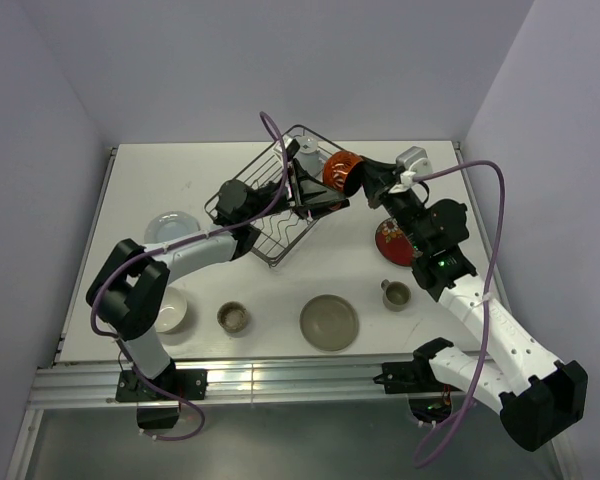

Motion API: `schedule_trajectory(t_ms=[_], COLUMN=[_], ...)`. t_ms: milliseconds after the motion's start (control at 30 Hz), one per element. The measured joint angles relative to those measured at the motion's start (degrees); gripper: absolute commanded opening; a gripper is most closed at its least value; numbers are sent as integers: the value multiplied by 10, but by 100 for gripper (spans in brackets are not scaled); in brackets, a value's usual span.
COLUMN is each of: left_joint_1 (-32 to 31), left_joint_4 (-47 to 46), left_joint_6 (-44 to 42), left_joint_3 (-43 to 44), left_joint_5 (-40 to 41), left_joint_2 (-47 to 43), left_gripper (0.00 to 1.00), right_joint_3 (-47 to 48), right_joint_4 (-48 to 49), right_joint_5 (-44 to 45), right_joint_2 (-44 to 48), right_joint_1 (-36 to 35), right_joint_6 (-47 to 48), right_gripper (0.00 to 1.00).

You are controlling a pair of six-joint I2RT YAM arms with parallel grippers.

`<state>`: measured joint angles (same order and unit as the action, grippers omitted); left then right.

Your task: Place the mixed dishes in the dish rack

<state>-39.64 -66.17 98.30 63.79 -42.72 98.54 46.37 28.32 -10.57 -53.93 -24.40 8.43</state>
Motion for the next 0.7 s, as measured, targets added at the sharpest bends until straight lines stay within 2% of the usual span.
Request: schedule_trajectory(t_ms=[167, 200, 367, 500, 700], left_joint_1=[0, 0, 1, 4, 14], left_joint_4=[-5, -6, -17, -18, 4], left_joint_6=[6, 6, 10, 9, -12], left_joint_3=[3, 3, 3, 3, 3], left_joint_5=[-1, -2, -2, -8, -15], left_joint_2=[0, 0, 1, 1, 0], left_gripper=[27, 21, 1, 0, 0], right_joint_3=[-3, -3, -7, -10, -15], right_joint_4=[21, 24, 32, 35, 37], right_joint_5=[3, 5, 7, 7, 5], right_joint_2=[0, 0, 1, 1, 2], right_joint_1=[-2, -2, -3, -4, -5], right_joint_6=[0, 0, -7, -7, 0], right_gripper=[0, 0, 1, 11, 43])
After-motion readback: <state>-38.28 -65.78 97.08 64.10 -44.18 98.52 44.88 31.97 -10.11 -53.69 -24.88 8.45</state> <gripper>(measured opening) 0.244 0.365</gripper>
